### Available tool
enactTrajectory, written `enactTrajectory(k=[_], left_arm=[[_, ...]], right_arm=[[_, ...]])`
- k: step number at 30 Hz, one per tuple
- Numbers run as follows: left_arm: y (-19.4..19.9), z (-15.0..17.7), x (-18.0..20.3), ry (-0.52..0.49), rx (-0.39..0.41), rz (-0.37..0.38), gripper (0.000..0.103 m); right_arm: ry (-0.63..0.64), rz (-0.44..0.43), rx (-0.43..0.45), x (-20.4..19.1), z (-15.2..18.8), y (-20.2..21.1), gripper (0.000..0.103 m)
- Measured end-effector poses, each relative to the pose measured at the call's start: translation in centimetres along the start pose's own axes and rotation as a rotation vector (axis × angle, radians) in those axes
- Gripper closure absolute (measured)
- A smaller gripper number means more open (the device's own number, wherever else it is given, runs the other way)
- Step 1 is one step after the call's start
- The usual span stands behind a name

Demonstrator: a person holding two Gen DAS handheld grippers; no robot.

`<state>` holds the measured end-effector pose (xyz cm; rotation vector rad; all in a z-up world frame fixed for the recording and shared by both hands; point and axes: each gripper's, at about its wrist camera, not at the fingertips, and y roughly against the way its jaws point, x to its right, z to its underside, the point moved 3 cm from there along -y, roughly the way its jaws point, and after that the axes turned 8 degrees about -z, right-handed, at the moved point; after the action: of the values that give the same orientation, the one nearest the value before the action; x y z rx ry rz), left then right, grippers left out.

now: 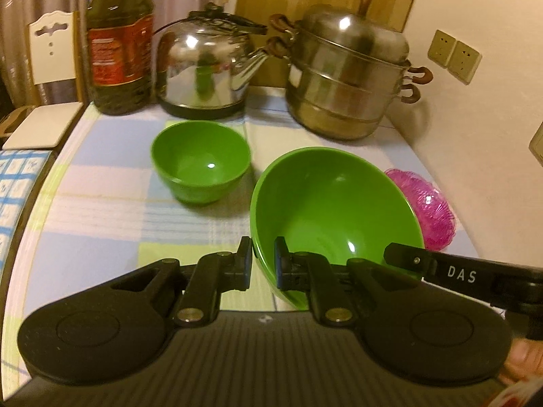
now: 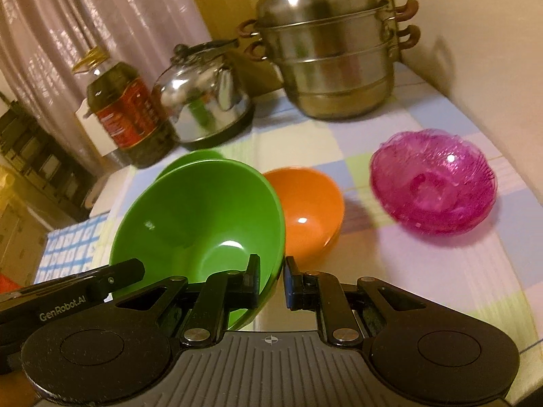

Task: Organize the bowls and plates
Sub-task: 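Lift the green bowl with both grippers and lower it into the orange bowl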

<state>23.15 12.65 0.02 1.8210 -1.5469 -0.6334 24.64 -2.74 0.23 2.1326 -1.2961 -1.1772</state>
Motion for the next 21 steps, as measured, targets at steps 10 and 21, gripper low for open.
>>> enactTrajectory(k=[10, 21], left_arm=[[-3.4, -2.4, 1.9, -0.021, -0.013, 0.026, 0.092], [-6.5, -3.7, 2.4, -0.044, -0.031, 0.034, 0.092]], right_arm=[[-0.028, 0.034, 0.015, 2.6, -2.9, -1.6, 0.089], [-0.002, 0.071, 0.001, 3.7, -4.3, -4.1, 0.089]])
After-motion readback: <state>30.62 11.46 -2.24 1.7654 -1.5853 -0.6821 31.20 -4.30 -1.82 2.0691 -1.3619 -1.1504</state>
